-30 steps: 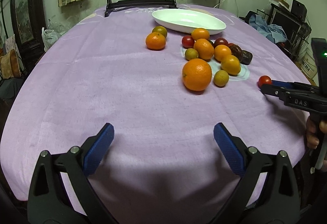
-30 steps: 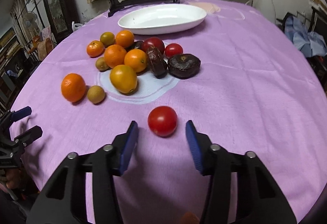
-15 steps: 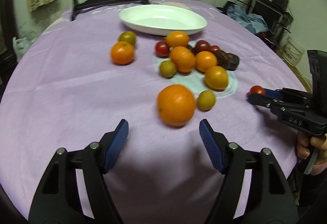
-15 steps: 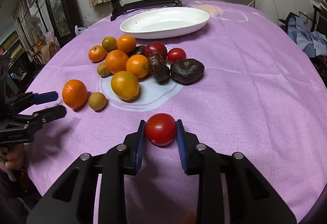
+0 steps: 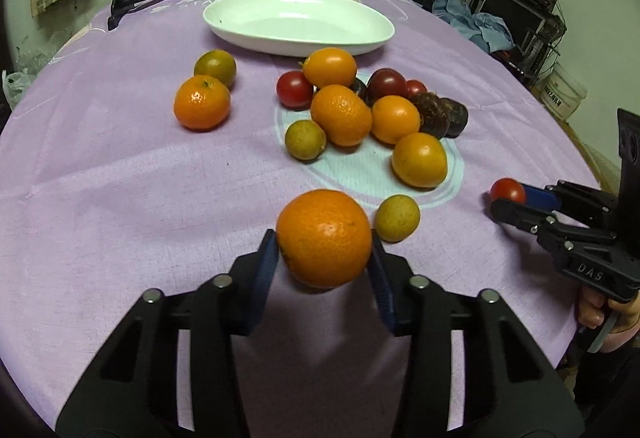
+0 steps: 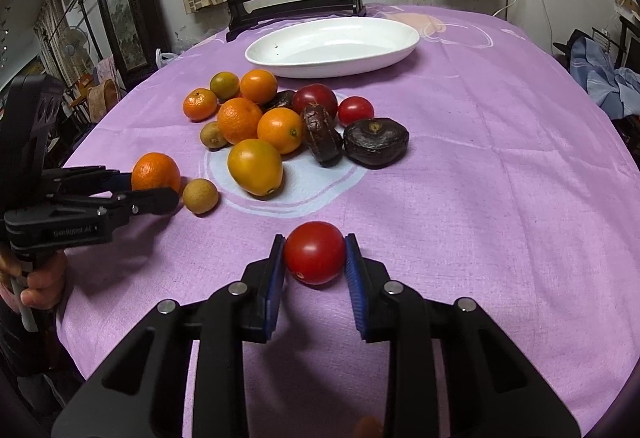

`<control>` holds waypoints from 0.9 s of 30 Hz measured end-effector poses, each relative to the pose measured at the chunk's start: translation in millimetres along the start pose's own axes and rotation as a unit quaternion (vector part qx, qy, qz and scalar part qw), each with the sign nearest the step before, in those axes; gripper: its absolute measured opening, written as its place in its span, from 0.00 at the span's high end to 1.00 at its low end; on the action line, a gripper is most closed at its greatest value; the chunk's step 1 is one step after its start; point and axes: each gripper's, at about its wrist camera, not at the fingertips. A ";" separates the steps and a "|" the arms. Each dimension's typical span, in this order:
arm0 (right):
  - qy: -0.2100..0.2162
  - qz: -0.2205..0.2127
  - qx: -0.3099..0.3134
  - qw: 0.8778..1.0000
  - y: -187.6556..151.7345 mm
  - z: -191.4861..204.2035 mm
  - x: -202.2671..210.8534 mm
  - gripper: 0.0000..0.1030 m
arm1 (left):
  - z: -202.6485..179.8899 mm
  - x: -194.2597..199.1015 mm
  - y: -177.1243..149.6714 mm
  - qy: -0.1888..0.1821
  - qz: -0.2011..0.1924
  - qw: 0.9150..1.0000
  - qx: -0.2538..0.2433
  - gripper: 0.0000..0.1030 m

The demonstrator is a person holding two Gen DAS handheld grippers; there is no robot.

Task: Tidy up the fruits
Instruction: 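Carry both fruits over the white plate and open both tools to drop them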

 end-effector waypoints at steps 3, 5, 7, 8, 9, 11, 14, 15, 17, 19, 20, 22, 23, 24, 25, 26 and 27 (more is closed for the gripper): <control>0.012 0.007 0.001 1.000 1.9 0.0 -1.5 0.71 | 4.3 -1.2 1.5 -0.010 0.004 1.000 0.007 0.59; 0.023 0.008 -0.001 1.000 7.5 -2.1 -1.5 0.71 | 8.6 1.4 5.2 -0.013 0.001 1.000 0.009 0.59; 0.030 -0.001 0.000 1.000 17.5 -3.7 1.0 0.71 | 12.8 6.8 14.1 -0.019 -0.009 1.000 0.015 0.59; 0.031 -0.009 0.003 0.999 26.0 -4.8 2.5 0.71 | 14.6 10.8 24.4 -0.020 -0.019 0.999 0.017 0.59; 0.029 -0.024 0.007 0.999 39.2 -5.7 4.7 0.71 | 15.8 14.8 38.0 -0.013 -0.034 0.999 0.016 0.59; 0.024 -0.053 0.020 0.998 65.3 -7.2 5.3 0.71 | 14.4 18.5 63.4 0.006 -0.063 0.998 0.013 0.59; 0.009 -0.089 0.030 0.996 114.7 -16.3 -12.0 0.71 | 11.4 10.0 109.7 0.026 -0.094 0.995 0.017 0.59; 0.001 -0.094 0.030 0.995 133.0 -21.9 -24.8 0.71 | 10.5 0.9 128.1 0.037 -0.101 0.994 0.021 0.59; -0.011 -0.089 0.023 0.996 157.6 -33.8 -48.9 0.71 | 10.5 -15.6 149.0 0.049 -0.095 0.994 0.028 0.59; -0.013 -0.076 0.011 0.997 175.9 -46.8 -73.3 0.71 | 12.3 -40.7 168.6 0.050 -0.073 0.995 0.043 0.59; -0.012 -0.069 0.009 0.998 181.5 -51.7 -81.0 0.71 | 12.0 -48.9 173.4 0.052 -0.065 0.996 0.045 0.59; -0.023 -0.054 0.013 0.998 190.7 -55.1 -96.9 0.71 | 11.8 -64.4 181.4 0.060 -0.053 0.996 0.045 0.59; -0.026 -0.047 0.014 0.998 194.7 -57.4 -104.3 0.71 | 11.4 -72.7 184.8 0.064 -0.047 0.996 0.045 0.59; -0.024 -0.041 0.014 0.999 197.3 -58.8 -108.2 0.71 | 11.0 -79.1 186.8 0.065 -0.041 0.996 0.044 0.59; -0.024 -0.034 0.014 0.999 198.7 -60.0 -111.6 0.71 | 11.5 -83.6 188.1 0.065 -0.035 0.996 0.043 0.59; -0.026 -0.027 0.016 0.999 200.8 -60.9 -115.9 0.71 | 11.6 -88.9 188.3 0.065 -0.030 0.997 0.041 0.59; -0.026 -0.023 0.018 0.999 198.3 -60.7 -117.4 0.71 | 11.5 -91.7 188.0 0.067 -0.027 0.997 0.040 0.58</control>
Point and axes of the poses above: each gripper's, at about its wrist camera, not at the fingertips, and x roughly against the way its jaws point, z to its left, y to its top, and after that the axes turned 14 degrees about y, right-handed
